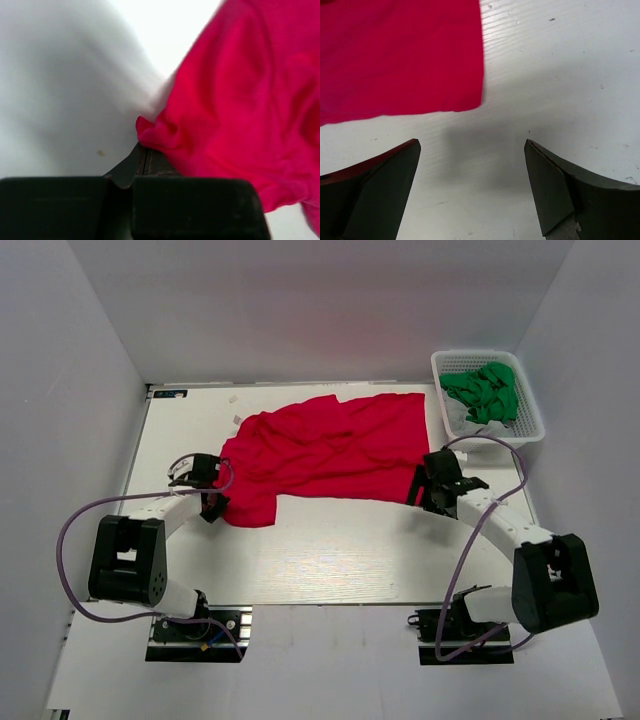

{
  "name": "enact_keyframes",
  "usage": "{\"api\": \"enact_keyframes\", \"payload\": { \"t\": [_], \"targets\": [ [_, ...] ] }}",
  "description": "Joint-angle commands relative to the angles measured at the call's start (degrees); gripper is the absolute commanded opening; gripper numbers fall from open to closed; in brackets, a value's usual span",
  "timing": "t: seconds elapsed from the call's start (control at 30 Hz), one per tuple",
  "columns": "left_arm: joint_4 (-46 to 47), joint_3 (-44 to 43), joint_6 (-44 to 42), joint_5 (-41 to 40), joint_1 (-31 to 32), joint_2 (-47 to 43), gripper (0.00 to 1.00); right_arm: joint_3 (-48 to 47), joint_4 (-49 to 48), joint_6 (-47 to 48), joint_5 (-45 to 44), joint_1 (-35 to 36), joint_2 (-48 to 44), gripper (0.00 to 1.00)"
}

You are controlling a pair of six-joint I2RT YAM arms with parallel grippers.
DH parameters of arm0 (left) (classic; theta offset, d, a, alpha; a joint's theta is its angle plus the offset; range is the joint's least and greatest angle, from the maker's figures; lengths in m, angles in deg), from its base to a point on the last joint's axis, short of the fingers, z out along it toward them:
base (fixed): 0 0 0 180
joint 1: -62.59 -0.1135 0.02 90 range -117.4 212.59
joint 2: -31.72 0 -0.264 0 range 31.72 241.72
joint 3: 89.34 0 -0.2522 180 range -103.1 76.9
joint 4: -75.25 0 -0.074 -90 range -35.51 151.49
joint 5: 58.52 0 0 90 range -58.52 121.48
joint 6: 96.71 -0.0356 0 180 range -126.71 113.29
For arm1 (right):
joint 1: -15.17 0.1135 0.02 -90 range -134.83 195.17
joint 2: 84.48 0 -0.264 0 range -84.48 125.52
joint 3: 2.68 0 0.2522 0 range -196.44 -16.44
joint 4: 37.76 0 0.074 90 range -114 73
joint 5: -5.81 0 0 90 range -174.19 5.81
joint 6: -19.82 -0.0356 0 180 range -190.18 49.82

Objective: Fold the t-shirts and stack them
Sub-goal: Flatten out the tshirt

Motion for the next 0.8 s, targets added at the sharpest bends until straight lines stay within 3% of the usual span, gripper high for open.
{"api": "enact_keyframes", "payload": {
  "t": [0.0,0.4,0.5,0.63,0.77],
  "targets": [
    [-0.87,5.09,-0.76,7.33,0.6,6.54,0.0,-3.33,-2.59,-1.44,-2.27,-2.15,2.37,0.9],
    [-1.66,4.57,-3.76,10.58,-0.02,2.85,0.0,-4.82,-10.33,-0.91,11.17,-7.16,16.53,0.9],
    [-1.66,4.57,-3.76,10.59,-0.02,2.32,0.0,-5.18,-10.41,-1.08,13.54,-7.43,17.67,0.84],
    [-1.66,5.09,-4.28,10.59,-0.02,1.27,0.0,-3.6,-11.2,-0.91,17.4,-7.25,17.33,0.67],
    [-1.14,5.09,-4.28,10.59,-0.02,0.74,0.0,-3.24,-11.47,-0.82,18.2,-7.25,16.71,0.6]
  ]
}}
